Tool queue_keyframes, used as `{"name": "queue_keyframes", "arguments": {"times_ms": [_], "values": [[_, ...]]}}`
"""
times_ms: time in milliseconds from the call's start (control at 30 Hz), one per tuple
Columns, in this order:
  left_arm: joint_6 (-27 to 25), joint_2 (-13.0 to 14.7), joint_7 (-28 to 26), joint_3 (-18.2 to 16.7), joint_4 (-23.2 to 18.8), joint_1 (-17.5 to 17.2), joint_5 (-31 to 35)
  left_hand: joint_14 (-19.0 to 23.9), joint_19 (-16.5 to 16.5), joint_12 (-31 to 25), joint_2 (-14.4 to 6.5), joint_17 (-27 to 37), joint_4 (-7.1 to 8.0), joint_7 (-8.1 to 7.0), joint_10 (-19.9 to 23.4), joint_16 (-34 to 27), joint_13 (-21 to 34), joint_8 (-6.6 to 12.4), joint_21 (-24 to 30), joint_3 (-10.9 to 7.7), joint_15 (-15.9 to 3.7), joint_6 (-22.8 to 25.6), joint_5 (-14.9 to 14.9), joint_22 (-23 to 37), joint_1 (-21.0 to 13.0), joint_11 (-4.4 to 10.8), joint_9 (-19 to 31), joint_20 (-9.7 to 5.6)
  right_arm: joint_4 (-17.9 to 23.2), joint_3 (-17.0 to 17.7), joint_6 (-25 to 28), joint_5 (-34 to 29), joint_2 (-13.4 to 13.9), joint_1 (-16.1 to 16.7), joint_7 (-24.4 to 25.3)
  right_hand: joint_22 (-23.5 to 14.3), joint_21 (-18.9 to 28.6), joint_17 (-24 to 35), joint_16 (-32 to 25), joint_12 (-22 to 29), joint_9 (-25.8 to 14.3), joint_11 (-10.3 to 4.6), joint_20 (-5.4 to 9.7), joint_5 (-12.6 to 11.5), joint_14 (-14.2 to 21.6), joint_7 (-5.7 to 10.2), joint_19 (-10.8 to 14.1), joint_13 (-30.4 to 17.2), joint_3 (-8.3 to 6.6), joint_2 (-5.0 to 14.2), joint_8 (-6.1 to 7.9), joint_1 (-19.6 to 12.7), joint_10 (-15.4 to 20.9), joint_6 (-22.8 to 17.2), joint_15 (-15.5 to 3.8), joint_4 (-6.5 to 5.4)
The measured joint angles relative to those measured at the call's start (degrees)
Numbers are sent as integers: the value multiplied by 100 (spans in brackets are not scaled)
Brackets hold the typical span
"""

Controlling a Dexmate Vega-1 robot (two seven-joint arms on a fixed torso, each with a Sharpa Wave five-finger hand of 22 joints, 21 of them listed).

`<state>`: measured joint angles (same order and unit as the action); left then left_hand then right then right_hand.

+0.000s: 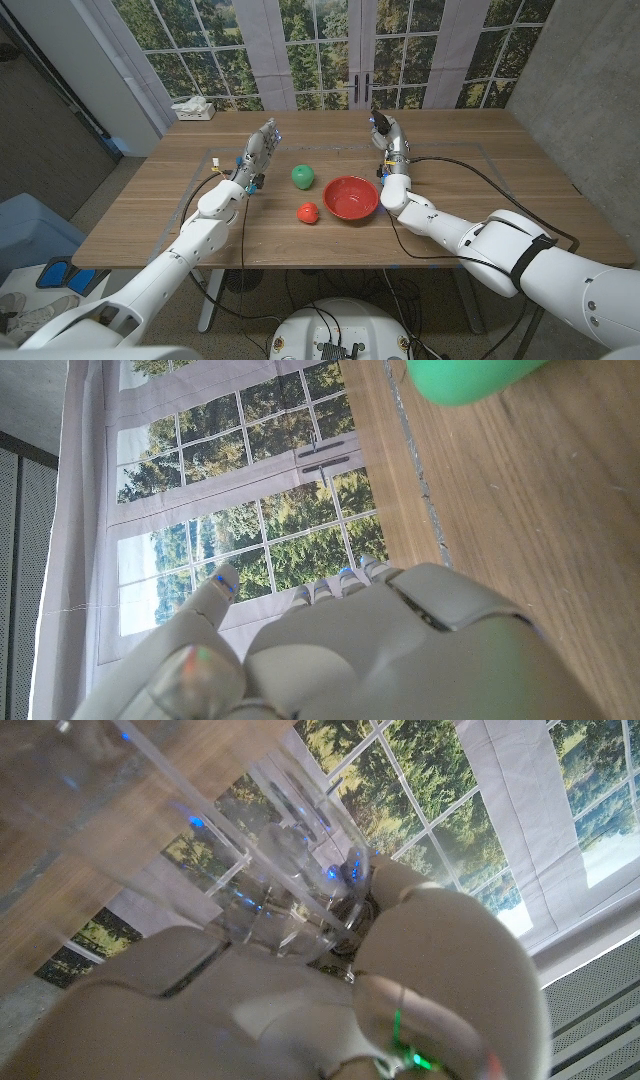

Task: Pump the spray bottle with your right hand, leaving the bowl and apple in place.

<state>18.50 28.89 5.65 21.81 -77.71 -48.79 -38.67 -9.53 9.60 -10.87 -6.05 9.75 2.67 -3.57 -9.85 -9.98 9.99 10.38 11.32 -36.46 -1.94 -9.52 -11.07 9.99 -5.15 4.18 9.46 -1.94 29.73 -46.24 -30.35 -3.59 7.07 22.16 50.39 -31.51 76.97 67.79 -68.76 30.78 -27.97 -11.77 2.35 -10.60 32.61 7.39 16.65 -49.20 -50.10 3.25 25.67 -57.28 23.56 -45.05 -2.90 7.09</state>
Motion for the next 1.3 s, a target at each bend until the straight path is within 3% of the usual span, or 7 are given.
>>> {"name": "queue_keyframes", "arguments": {"times_ms": [133, 267, 367, 667, 800, 900, 1300], "values": [[-8, -11, -2, 5, 16, 13, 3, 0, 0, 0, 0, 0, 0, 0, 0, 0, 0, 0, 0, 0, 0, 0, 0, 0, 0, 0, 0, 0, 189, 41, 195, 65, 44, 37, -57, 189, 70, 0, 0, 53, -837, 33, 0, -157, 103, 307, 0, -334, 86, 388, 479, -740, -226, 144, -35, 210], [-24, -20, -21, 10, 24, 20, 12, 0, 0, 0, 0, -8, 0, -2, 0, 0, 0, 0, 0, 0, 0, 2, 0, 0, 0, 0, 0, 0, 409, 107, 413, 146, 107, 92, -191, 763, 277, -1, 0, 353, -3166, 16, -2, -352, 182, 361, -83, -1231, 475, 351, 1858, -1065, -578, 767, -38, 239], [-37, -21, -35, 13, 27, 29, 21, 0, 0, 0, 0, -16, 0, -22, 0, 0, 0, 0, 0, 0, 0, 22, 0, 0, 0, 0, 0, 0, 486, 152, 494, 209, 118, 111, -278, 1042, 398, -1, 0, 472, -3892, 10, -1, -404, 234, 363, -82, -1490, 645, 356, 2364, -1273, -609, 795, -28, 274], [-70, -36, -74, 29, 41, 58, 44, 0, 0, 13, 0, -15, -18, -53, 0, 0, 0, 0, 0, -19, 0, 53, 0, -8, 0, 0, 30, 0, 526, 257, 595, 343, 99, 111, -449, 1441, 720, -1, 0, 724, -4016, 40, 0, -337, 418, 232, 107, -1716, 1388, 115, 2592, -1870, -307, 588, 13, 352], [-78, -44, -88, 42, 54, 79, 68, 0, 0, 29, 0, -15, -67, -90, 0, 0, 0, 0, 0, -15, 0, 59, 0, -13, 0, 0, 30, 0, 581, 303, 693, 398, 103, 108, -520, 1700, 870, 3, -131, 882, -3948, 115, -1, -274, 533, 100, 271, -1878, 1887, -281, 2545, -1569, -232, 877, -36, 231], [-78, -50, -94, 47, 60, 90, 77, 0, 0, 28, 21, -15, -107, -106, 0, 0, 0, 0, 0, -23, 0, 61, 0, -13, -27, 0, 30, 0, 605, 332, 717, 443, 105, 108, -583, 1931, 995, 3, -148, 1195, -3846, 156, 7, -270, 693, -8, 661, -1865, 2151, -315, 2534, -1534, 380, 984, 63, 229], [-96, -71, -114, 76, 92, 144, 117, 0, 0, 28, -45, -15, -264, -219, 0, 0, 0, 0, -37, -22, 0, 31, 0, -12, -92, 0, 29, 0, 756, 443, 835, 591, 186, 119, -915, 2154, 1120, -30, -145, 1332, -3555, 191, -123, -425, 1023, -272, 2011, -1042, 2509, -163, 2616, -1941, 1457, 946, 392, 280]]}}
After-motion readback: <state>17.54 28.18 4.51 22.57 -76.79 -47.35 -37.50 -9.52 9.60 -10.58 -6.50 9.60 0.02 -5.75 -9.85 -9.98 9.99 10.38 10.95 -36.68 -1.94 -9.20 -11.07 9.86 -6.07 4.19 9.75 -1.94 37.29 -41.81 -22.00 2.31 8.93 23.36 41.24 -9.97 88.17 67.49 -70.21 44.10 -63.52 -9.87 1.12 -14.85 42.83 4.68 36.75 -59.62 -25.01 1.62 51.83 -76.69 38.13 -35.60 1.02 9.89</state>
